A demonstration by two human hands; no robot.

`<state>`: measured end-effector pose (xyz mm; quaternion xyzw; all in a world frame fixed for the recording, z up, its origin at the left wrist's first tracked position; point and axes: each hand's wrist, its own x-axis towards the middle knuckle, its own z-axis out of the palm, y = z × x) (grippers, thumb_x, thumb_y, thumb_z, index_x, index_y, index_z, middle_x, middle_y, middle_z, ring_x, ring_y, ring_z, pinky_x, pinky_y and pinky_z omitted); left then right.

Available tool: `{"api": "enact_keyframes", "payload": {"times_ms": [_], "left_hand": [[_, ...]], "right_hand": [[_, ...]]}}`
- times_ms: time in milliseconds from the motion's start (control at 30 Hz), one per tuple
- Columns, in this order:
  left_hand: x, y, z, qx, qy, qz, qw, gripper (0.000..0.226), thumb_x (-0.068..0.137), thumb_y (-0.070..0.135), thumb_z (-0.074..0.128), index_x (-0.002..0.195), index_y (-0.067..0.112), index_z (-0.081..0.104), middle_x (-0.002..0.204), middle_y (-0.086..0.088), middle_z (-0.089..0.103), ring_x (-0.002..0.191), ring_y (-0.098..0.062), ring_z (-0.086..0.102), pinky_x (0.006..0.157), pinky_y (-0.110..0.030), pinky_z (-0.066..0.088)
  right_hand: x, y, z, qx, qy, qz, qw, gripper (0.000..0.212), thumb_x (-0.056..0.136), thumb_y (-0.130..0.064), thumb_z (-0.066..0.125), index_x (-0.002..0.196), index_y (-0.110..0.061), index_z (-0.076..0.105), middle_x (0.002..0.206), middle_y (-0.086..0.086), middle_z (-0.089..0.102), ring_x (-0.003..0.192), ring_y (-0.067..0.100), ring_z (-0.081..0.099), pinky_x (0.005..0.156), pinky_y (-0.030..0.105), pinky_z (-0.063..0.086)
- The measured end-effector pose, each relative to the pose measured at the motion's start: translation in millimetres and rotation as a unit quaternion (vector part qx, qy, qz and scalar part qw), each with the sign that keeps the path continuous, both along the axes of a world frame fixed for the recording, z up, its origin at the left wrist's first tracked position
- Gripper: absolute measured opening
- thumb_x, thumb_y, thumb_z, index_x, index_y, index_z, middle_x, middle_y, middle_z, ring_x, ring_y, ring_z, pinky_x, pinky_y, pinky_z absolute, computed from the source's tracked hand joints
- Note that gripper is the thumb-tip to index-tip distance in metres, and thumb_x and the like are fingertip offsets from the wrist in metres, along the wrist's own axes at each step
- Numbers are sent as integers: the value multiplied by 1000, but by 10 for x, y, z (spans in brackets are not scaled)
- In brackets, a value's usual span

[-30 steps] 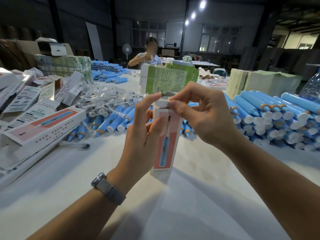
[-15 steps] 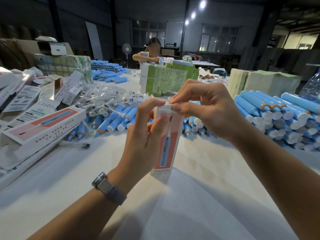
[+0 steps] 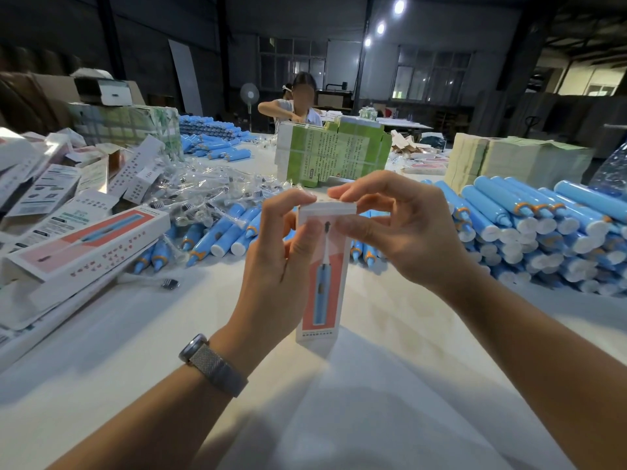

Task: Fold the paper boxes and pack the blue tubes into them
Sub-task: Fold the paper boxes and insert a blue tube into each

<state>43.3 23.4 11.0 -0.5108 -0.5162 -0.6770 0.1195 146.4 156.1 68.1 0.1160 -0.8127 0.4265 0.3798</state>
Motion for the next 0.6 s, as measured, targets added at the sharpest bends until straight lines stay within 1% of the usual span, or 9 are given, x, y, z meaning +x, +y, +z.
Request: {"api": "enact_keyframes", "payload": {"times_ms": [67,133,233,267,300,400,500,533,600], "left_hand": [[0,-2,-3,-1,1,4,1000,17,101,44,42,109,58,43,94,6,62,77,-25,63,63,-54,53],[0,-2,-8,-4,3,10,1000,15,101,45,42,108,58,43,93,6,62,75,-23,62,62,-52,53],[-6,1,-13,-7,14,25,1000,14,101,46,41,104,59,42,89,7,60,69,-19,59,57,-45,50],[-7,4,-14,-7,13,27,1000,14,101,45,41,103,59,42,89,9,59,68,-19,58,57,-43,49],[-8,9,-16,-6,11,25,1000,14,101,45,41,103,59,43,89,11,59,68,-18,58,57,-42,49],[-19,25,-32,-1,-10,10,1000,15,100,44,43,105,58,44,92,15,60,72,-11,60,60,-39,51],[-27,34,-46,6,-21,0,1000,18,100,42,43,108,59,46,95,14,62,78,-10,64,64,-28,51],[-26,35,-49,6,-25,-2,1000,19,100,42,42,109,58,47,95,12,62,79,-13,64,65,-29,51],[-28,26,-68,1,-38,-13,999,21,100,42,39,113,56,49,97,5,62,83,-25,63,68,-44,55]], "right_hand": [[5,-2,-1,3,1,-1,1000,17,80,-12,76,91,-22,67,100,-8,73,79,13,63,63,56,56],[3,-7,-2,7,2,-4,1000,16,80,-11,75,90,-21,67,100,-6,72,81,12,64,65,53,57],[-9,-11,-2,17,12,-3,1000,14,81,-10,74,88,-18,66,102,-1,70,86,11,64,72,34,57],[-12,-12,-5,18,12,-3,1000,13,81,-10,73,88,-18,66,102,0,70,87,11,64,72,32,56],[-15,-13,-11,17,10,-6,1000,12,81,-10,73,88,-17,66,102,0,70,87,12,64,71,33,56],[-28,-14,-55,7,6,-27,1000,13,83,-10,74,90,-17,66,106,-2,70,88,18,65,68,45,58],[-50,-35,-91,11,24,-54,998,13,85,-9,73,92,-18,66,108,0,69,95,24,65,66,47,58],[-58,-42,-96,22,35,-72,997,12,85,-10,74,93,-17,67,107,0,66,95,23,63,62,46,57],[-73,-46,-95,49,52,-123,990,11,85,-15,76,93,-18,69,102,-2,58,92,19,60,53,40,52]]}}
